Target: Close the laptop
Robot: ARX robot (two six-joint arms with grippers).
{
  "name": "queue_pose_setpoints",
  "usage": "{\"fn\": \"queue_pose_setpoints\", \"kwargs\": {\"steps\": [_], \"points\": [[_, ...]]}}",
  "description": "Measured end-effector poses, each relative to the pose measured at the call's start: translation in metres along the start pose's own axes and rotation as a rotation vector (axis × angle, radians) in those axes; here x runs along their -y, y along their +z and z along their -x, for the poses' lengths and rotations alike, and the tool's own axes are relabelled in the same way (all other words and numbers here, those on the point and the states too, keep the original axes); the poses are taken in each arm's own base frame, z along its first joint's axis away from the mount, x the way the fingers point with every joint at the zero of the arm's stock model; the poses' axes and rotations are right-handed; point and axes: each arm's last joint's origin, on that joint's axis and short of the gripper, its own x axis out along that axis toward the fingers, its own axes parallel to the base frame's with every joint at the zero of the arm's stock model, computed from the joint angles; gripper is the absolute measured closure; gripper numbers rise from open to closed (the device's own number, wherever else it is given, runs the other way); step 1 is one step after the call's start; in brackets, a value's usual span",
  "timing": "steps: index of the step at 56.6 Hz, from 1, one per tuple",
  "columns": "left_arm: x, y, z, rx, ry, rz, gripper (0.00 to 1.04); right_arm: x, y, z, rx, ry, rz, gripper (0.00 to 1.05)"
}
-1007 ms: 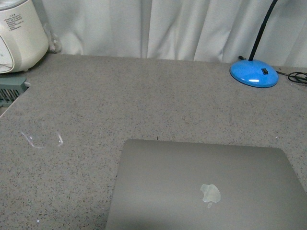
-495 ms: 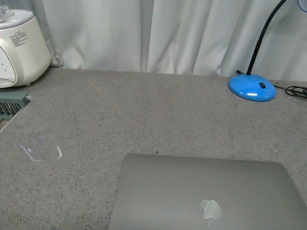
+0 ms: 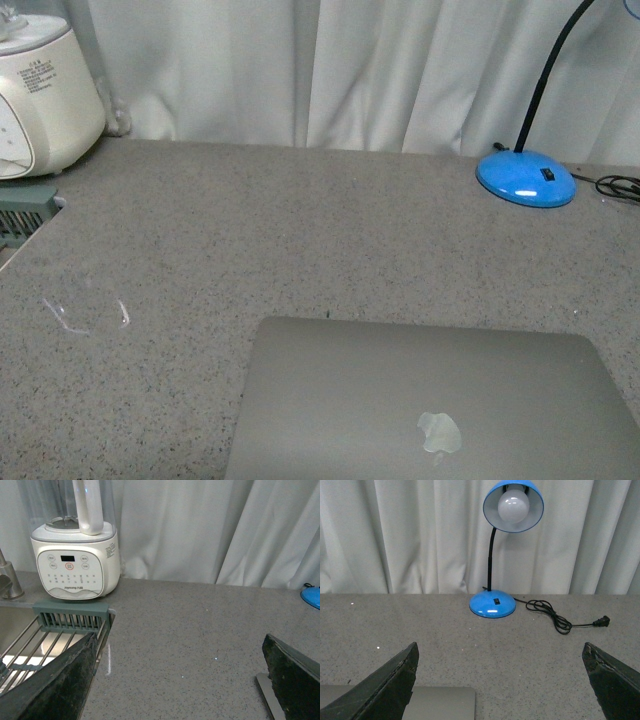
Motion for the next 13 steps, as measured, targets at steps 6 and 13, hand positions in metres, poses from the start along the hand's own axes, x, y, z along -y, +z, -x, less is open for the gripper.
{"fn": "queue_pose_setpoints", "kwargs": {"steps": [6, 13], "points": [[0.0, 0.0, 0.0, 0.0, 0.0, 0.0, 0.06, 0.0, 0.0, 0.0, 0.0, 0.0, 0.0, 0.09], [0.0, 0.0, 0.0, 0.0, 0.0, 0.0, 0.06, 0.0, 0.0, 0.0, 0.0, 0.0, 0.0, 0.09]]}}
